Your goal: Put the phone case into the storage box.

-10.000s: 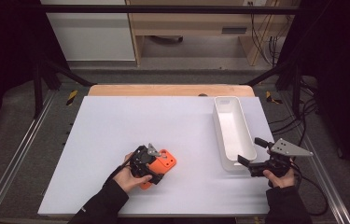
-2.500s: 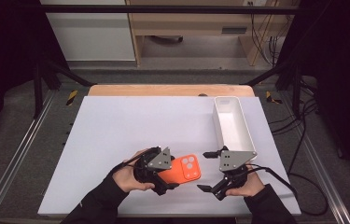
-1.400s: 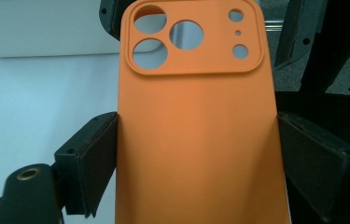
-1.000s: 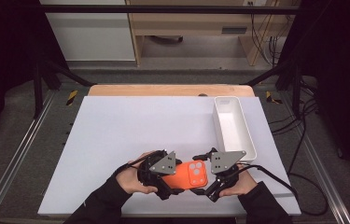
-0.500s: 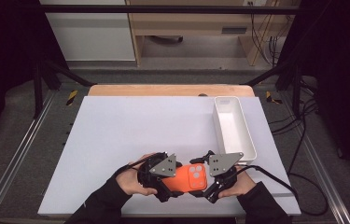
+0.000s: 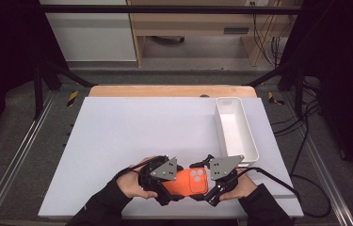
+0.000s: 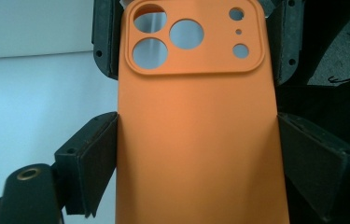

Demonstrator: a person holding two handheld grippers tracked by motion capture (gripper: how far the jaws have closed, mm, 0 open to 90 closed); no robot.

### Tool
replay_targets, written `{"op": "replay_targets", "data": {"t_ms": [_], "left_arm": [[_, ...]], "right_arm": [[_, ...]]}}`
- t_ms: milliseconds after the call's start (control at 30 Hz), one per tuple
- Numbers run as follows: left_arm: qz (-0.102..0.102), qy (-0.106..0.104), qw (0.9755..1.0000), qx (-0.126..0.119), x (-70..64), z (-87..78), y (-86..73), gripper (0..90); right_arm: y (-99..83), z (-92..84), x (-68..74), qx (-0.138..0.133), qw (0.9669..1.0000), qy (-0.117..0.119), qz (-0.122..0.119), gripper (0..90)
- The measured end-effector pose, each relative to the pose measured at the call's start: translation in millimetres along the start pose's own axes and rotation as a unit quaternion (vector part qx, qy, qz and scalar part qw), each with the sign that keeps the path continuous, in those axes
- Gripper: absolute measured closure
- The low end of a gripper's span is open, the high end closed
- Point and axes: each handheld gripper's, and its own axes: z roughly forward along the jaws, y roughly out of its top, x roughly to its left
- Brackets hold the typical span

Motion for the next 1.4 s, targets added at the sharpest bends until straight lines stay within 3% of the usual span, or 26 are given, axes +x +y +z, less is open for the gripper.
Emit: {"op": "replay_targets", "data": {"t_ms": [1400], "left_arm": [[-0.008,-0.001,1.0,0.001,0.2,1.1,-0.7,14.8]], "right_arm": [[0.1,-2.0,-1.2,0.0,0.9999,0.011,0.005,16.2]]}}
